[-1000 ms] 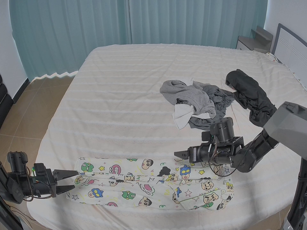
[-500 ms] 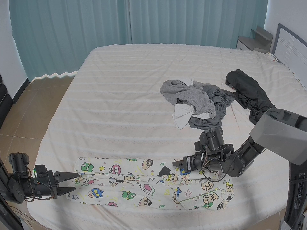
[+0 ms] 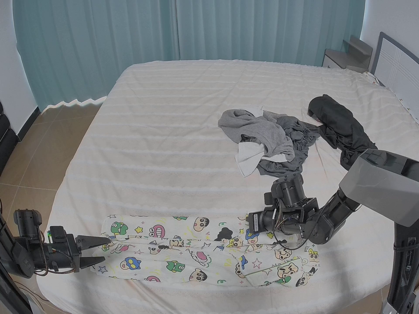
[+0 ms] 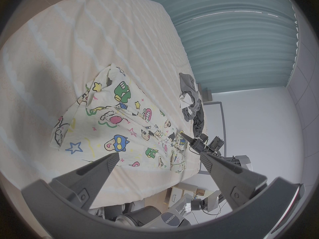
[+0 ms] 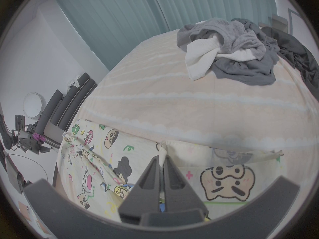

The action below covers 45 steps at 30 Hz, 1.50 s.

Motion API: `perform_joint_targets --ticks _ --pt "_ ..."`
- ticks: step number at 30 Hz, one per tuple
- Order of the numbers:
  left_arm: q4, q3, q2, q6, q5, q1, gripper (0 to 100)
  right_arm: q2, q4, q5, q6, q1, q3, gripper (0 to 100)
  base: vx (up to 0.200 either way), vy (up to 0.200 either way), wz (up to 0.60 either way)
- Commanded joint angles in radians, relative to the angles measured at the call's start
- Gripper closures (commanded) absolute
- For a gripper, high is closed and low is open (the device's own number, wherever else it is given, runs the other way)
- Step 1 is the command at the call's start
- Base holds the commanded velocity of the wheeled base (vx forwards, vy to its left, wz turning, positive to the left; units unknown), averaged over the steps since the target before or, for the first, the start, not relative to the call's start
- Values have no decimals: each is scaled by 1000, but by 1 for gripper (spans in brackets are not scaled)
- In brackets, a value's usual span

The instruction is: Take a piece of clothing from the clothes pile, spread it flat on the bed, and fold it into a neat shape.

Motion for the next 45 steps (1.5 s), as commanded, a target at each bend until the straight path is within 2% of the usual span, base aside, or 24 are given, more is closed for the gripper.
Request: perform_joint_targets --ticks 1,6,7,15,19,20,22,23,27,31,32,33,35,37,39,45 --pt "0 1 4 0 0 0 0 1 -21 -20 -1 3 -10 100 0 0 0" --pt "0 -1 7 1 0 0 0 7 -30 -21 -1 12 -10 100 0 0 0" --pt "0 -1 8 1 0 0 0 7 -30 -21 -1 12 -10 0 0 0 0" --pt "-8 -4 14 19 6 6 0 -39 -32 -24 10 1 6 0 0 0 0" --pt "-10 -2 8 59 14 20 0 -114 -37 -24 28 -19 68 0 0 0 0" --pt "-10 -10 -10 61 21 40 0 -184 -76 -24 47 -29 151 0 0 0 0" --pt "-11 -15 -26 59 26 46 0 -221 -112 -26 60 -32 196 0 0 0 0" --pt "-11 -22 -50 55 38 52 0 -289 -184 -27 94 -36 283 0 0 0 0" --pt "-10 -24 -75 53 133 44 0 -405 -317 -43 154 -60 461 0 0 0 0" --pt "-10 -36 -78 49 236 38 0 -467 -432 -38 220 -128 593 0 0 0 0" --pt "-10 -38 -78 47 241 38 0 -468 -437 -38 222 -131 598 0 0 0 0" --pt "-10 -50 -78 23 291 38 0 -476 -486 -37 251 -166 641 0 0 0 0" --pt "-10 -73 -79 -27 342 37 0 -476 -544 -32 277 -209 693 0 0 0 0" --pt "-8 -87 -85 -50 359 37 0 -474 -574 -26 284 -229 713 0 0 0 0" --pt "-5 -114 -91 -73 393 43 0 -473 -647 19 312 -264 754 0 0 0 0" --pt "6 -182 -90 -28 406 60 0 -461 -748 105 398 -269 834 0 0 0 0"
